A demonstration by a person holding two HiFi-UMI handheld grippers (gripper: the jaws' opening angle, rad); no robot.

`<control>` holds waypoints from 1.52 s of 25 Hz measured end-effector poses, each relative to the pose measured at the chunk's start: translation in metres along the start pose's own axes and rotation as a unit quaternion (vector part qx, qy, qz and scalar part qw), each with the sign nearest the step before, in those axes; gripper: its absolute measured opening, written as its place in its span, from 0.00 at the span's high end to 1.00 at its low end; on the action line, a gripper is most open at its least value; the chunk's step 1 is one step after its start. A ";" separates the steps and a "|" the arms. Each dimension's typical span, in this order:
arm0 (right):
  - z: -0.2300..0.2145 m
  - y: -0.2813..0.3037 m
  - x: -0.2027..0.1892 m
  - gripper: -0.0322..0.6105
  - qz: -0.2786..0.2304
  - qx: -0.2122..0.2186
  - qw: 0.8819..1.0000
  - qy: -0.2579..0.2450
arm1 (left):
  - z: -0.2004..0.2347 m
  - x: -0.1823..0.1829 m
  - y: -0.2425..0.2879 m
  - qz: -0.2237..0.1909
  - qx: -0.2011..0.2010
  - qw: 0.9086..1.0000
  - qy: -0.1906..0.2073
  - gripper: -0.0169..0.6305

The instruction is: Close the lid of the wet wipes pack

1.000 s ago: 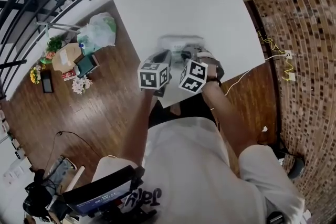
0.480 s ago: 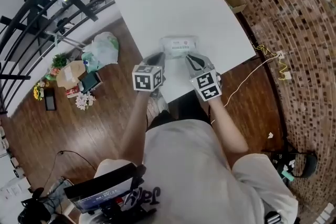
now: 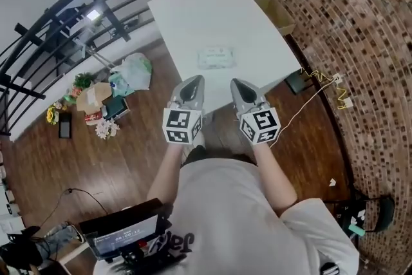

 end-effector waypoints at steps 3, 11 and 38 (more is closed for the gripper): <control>0.011 -0.050 -0.009 0.96 -0.004 0.019 1.000 0.003 | -0.052 -0.010 -0.033 -0.013 0.018 1.000 -0.010 0.95; 0.015 -0.209 -0.024 0.96 0.009 0.046 0.999 -0.019 | -0.197 -0.027 -0.100 -0.033 0.103 0.994 -0.014 0.95; 0.099 -0.242 0.037 0.96 -0.071 0.007 0.995 -0.075 | -0.184 0.033 -0.216 -0.107 0.134 0.983 0.066 0.95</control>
Point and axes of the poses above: the fingertips, and each gripper's own axes: y forward along the fingers, z to its left, x out of its top, the point moved 2 cm from there along -y, backward along the fingers, and after that the axes turned 12 degrees about -x, right-handed, at the moved point
